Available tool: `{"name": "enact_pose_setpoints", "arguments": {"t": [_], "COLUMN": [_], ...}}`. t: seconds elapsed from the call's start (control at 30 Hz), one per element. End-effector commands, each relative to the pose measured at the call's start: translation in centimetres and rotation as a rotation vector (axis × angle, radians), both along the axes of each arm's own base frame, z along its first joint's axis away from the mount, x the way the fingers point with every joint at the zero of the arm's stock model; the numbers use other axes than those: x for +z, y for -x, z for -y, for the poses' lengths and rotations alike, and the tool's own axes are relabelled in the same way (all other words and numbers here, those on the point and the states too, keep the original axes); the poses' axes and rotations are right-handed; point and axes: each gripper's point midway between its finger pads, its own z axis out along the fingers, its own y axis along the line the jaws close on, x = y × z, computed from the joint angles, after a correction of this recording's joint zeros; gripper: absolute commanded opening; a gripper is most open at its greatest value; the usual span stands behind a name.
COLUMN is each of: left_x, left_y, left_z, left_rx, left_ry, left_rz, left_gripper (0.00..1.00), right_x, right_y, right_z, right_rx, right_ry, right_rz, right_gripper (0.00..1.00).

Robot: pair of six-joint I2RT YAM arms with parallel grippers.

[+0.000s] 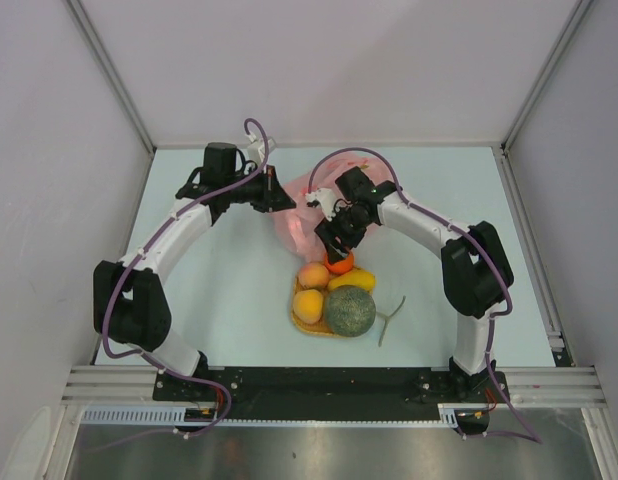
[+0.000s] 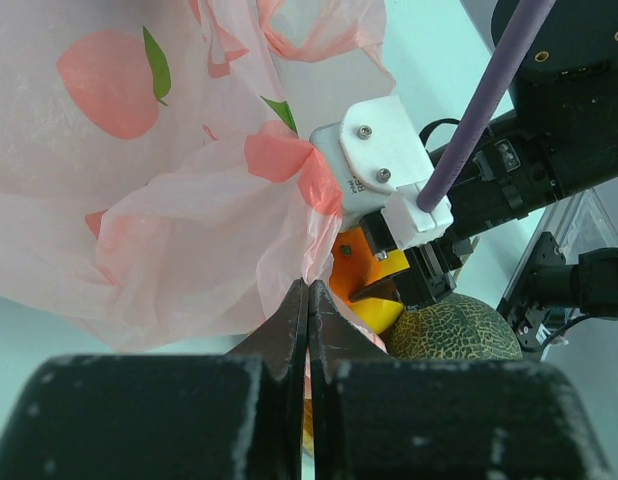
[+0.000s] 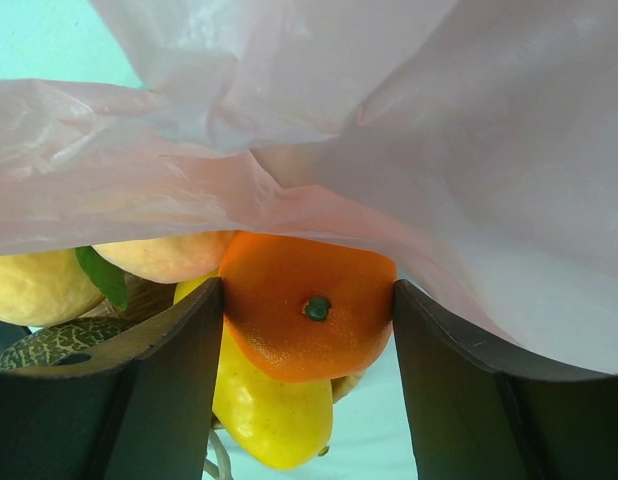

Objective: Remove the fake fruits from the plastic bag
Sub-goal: Place the fake fruit on the plate.

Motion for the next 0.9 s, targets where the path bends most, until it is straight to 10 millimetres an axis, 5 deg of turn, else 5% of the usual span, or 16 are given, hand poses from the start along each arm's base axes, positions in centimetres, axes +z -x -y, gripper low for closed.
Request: {"name": "enact_pose_setpoints", "arguments": {"t": [0.0, 0.5, 0.87], "left_x": [2.0, 2.1, 1.8], "left_y": [-0.3, 0.0, -0.2], "left_z": [0.1, 0.0, 0.0], "left_rx": [-0.008, -0.006, -0.002], "left_ry": [0.031, 0.032, 0.032], "left_rz": [0.055, 0.06, 0.056], "left_gripper": [0.0, 0.0, 0.0], "right_x": [0.2, 0.7, 0.9], "right_y": [0.9, 2.1, 1.5], "right_z": [0.1, 0.6, 0.9], "right_rx": [0.014, 0.03, -0.017], "right_ry": [0.013, 0.032, 0.06], "right_rz": [-0.001, 0.006, 0.05], "right_gripper": [0.36, 0.36, 0.68]}}
